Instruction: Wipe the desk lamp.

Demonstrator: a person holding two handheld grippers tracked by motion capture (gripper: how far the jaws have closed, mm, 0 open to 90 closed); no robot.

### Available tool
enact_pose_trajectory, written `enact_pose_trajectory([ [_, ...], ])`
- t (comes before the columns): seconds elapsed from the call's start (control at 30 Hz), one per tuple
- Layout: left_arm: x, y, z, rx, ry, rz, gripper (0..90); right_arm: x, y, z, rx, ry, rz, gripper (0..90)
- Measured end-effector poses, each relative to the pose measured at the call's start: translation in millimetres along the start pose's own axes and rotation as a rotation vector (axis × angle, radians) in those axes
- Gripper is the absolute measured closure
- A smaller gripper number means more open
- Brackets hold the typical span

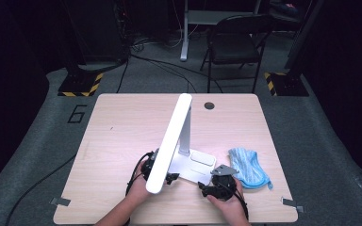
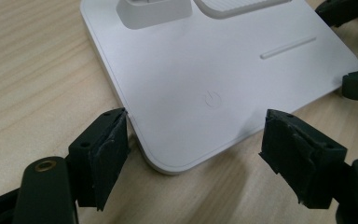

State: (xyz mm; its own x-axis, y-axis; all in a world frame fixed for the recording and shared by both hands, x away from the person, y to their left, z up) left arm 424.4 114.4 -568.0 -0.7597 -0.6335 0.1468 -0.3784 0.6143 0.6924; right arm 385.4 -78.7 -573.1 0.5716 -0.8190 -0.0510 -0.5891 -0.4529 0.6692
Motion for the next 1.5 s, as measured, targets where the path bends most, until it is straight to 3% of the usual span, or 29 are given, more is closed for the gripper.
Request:
enact_pose_trajectory([
  [0.17,1.4,1.5,2.0,-0.01,-0.021,-0.005,22.9,2.2,-3.8,-2.0,-0.017,0.048,0.015,19.4],
  [0.3,0.7,1.1,2.9,-0.006,-0.03,-0.034,23.0,4.2,-8.2,-6.8,-0.018,0.026,0.019,20.7],
  [0.4,-0.9,2.5,3.2,-0.009,-0.024,-0.019,23.2,6.6,-11.5,-10.5,-0.018,0.022,0.02,21.8],
  [0.43,-1.3,2.7,3.4,-0.007,-0.017,-0.02,23.6,8.8,-12.2,-12.8,-0.008,0.05,0.022,22.9],
  [0.53,-3.2,3.1,3.1,-0.001,-0.007,-0.024,24.1,8.2,-14.6,-20.7,0.003,0.042,0.022,24.1],
  [0.6,-4.8,2.9,3.0,0.006,0.009,-0.042,24.1,9.1,-17.0,-24.2,0.005,0.043,0.02,24.0],
  [0.73,-8.6,4.8,3.7,0.007,0.02,-0.036,24.3,10.8,-24.6,-27.8,0.008,0.024,0.023,23.8],
  [0.77,-10.5,4.9,3.5,0.013,0.023,-0.047,24.3,12.2,-26.9,-28.4,0.005,0.043,0.027,23.8],
  [0.8,-12.8,5.6,3.4,0.014,0.012,-0.047,24.3,11.9,-28.5,-28.5,-0.004,0.036,0.032,23.9],
  [0.83,-13.3,5.1,3.3,0.021,0.034,-0.053,24.3,11.7,-30.4,-29.2,-0.002,0.03,0.034,23.8],
  [0.97,-20.9,6.9,2.2,0.017,0.03,-0.061,24.3,12.0,-35.2,-33.6,-0.006,0.052,0.03,24.0],
  [1.1,-20.8,5.6,1.6,0.03,0.082,-0.055,24.1,10.6,-38.6,-37.1,-0.001,0.026,0.027,23.8],
  [1.13,-25.6,6.5,1.1,0.025,0.043,-0.076,24.1,11.0,-39.2,-37.6,0.002,0.036,0.027,23.8],
  [1.17,-27.3,6.3,0.7,0.027,0.04,-0.083,24.1,10.0,-39.8,-37.8,-0.001,0.026,0.029,23.8],
  [1.2,-25.8,5.2,0.5,0.035,0.072,-0.074,24.1,9.5,-40.5,-38.3,0.003,0.029,0.03,23.6],
  [1.3,-27.1,5.1,0.0,0.029,0.077,-0.065,23.3,9.1,-42.5,-39.9,0.006,0.04,0.04,23.4],
  [1.33,-29.3,4.9,-0.9,0.032,0.057,-0.081,22.9,7.3,-41.8,-39.0,-0.007,0.026,0.041,23.2],
  [1.37,-27.8,4.3,-0.7,0.035,0.078,-0.078,22.8,6.8,-42.6,-39.6,0.0,0.024,0.05,23.0],
  [1.4,-30.0,5.1,-0.7,0.029,0.053,-0.084,22.6,6.6,-42.8,-39.8,-0.004,0.041,0.048,22.9],
  [1.43,-30.2,5.3,-0.6,0.03,0.053,-0.082,22.6,6.8,-43.0,-39.9,-0.004,0.049,0.047,22.9],
  [1.47,-29.7,5.1,-0.8,0.035,0.065,-0.08,22.6,7.8,-44.0,-41.0,0.007,0.056,0.046,23.0],
  [1.5,-28.5,4.9,-0.4,0.037,0.084,-0.072,22.6,6.7,-43.6,-40.5,-0.003,0.028,0.048,23.0],
])
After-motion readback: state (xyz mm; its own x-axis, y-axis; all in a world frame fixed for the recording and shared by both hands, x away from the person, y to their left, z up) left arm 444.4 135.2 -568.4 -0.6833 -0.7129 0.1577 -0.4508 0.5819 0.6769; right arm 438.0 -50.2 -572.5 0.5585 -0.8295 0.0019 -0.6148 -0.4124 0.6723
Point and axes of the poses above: each handheld gripper's, and its own axes: y roughly backward along the jaws, z roughly out of its underside, x roughly to its right, the point moved 7 cm from there along -y, roughly forward along the jaws
